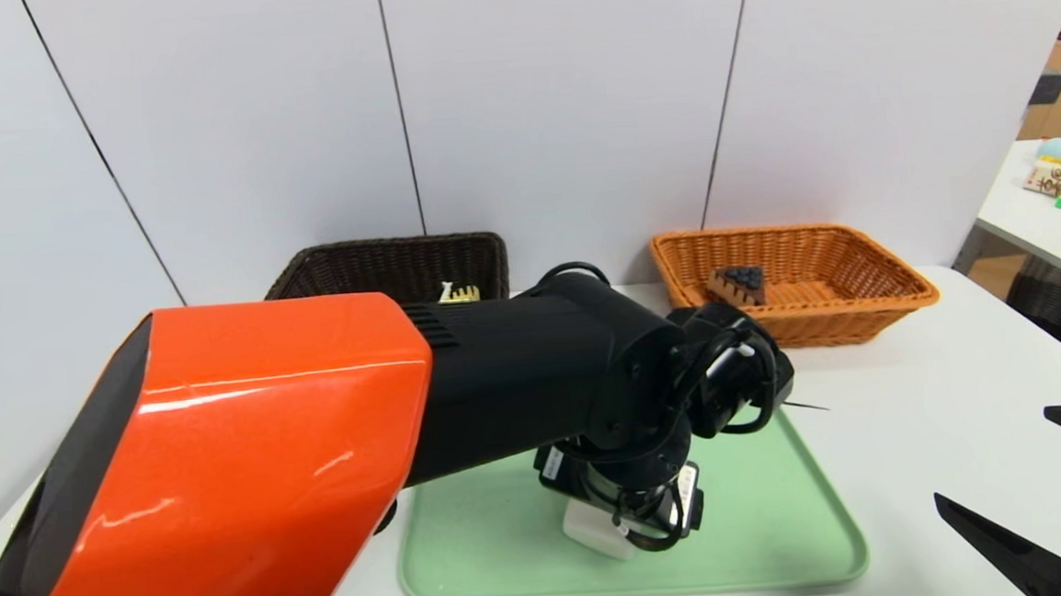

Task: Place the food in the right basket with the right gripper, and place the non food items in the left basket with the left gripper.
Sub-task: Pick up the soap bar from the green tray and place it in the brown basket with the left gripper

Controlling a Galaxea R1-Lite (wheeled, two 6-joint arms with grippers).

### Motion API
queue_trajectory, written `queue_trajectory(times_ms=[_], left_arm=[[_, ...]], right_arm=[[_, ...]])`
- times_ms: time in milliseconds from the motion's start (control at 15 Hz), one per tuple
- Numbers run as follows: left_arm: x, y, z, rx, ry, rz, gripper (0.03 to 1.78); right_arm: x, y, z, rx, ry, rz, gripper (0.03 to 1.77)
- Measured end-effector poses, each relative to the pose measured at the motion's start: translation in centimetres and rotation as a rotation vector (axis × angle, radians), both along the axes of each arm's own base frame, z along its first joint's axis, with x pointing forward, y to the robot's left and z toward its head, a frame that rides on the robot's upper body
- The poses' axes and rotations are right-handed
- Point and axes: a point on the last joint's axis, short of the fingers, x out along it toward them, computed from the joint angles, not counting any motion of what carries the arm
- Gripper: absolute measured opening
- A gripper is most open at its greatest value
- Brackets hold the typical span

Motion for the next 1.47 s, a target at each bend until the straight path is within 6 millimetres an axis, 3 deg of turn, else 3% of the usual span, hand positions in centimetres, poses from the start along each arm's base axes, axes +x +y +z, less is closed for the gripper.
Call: queue_trajectory(times_ms=[667,1467], left_arm=[[1.3,0.1,-0.9,-0.003,0.001,0.021,1.69],[0.9,0.6,-0.8,0.034,0.033,0.026,1.69]], right_arm=[[-0.1,0.0,-0.3,-0.001,0.007,0.015,1.69],[-0.1,-0.1,-0.1,-0.010,-0.003,0.016,1.69]])
